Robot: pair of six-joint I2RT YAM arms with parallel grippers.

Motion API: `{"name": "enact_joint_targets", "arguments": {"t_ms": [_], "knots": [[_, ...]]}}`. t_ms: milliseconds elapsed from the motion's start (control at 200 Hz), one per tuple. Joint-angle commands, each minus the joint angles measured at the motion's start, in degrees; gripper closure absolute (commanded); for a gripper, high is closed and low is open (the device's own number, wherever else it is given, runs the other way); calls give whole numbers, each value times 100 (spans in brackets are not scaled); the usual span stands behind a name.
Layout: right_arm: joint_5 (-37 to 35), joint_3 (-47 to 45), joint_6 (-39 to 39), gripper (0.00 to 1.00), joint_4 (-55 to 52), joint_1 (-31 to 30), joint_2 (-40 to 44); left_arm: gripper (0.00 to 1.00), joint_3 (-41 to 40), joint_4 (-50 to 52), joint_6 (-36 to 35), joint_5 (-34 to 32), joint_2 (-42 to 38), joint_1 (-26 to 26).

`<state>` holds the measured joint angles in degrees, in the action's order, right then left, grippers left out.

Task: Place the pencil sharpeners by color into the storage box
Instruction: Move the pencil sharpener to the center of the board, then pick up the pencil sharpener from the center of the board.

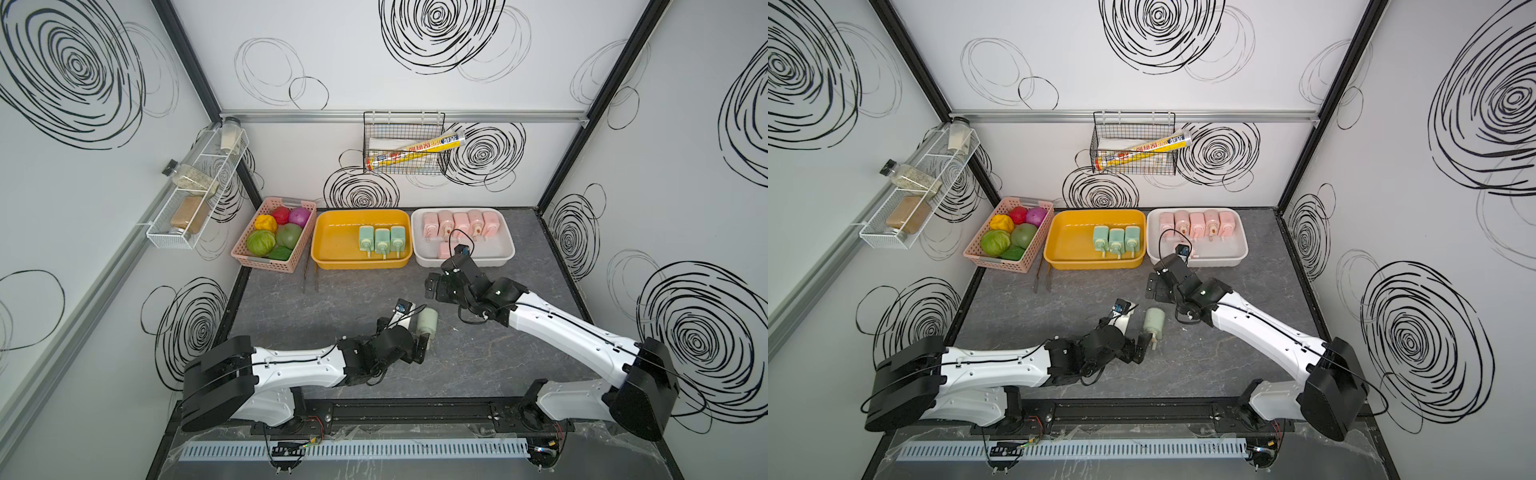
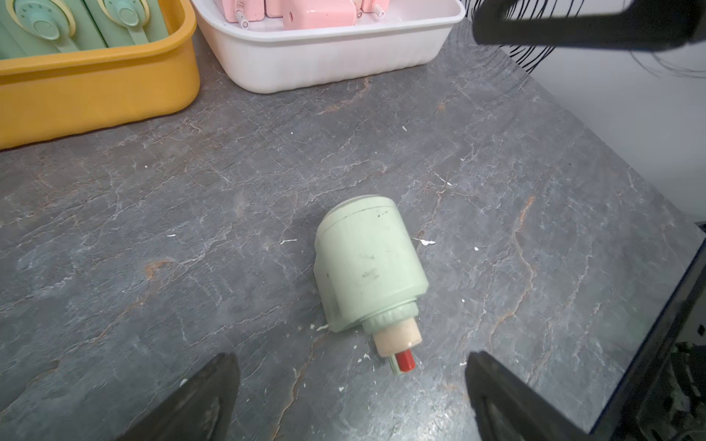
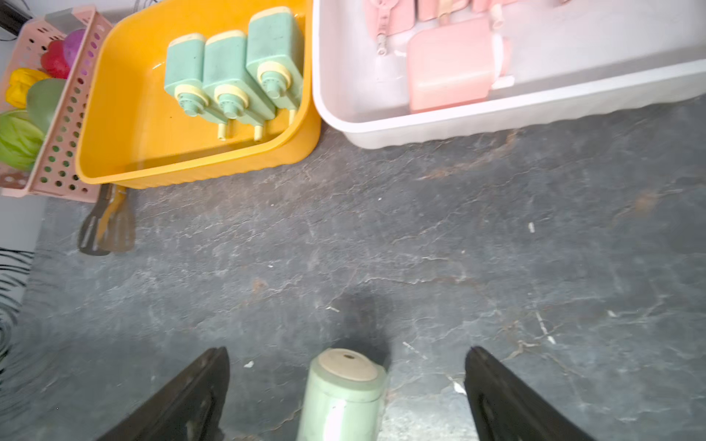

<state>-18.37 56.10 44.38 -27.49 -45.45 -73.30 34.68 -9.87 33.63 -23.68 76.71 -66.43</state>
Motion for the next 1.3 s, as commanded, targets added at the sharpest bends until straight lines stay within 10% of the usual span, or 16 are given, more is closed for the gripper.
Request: {"name": "enact_joint_targets", "arguments": {"t_ms": [0,480,1296], "knots": [[-593,-328,-332,0,454,81,432,1,419,50,13,-180,173,-19],[-1010,-1903,-720,0,541,757,2742,1,1900,1389,289,-711,1646,-10],[-690,-1938,-1009,0,525,766,2628,25,2518,1745,127,-784,2463,-10]]}}
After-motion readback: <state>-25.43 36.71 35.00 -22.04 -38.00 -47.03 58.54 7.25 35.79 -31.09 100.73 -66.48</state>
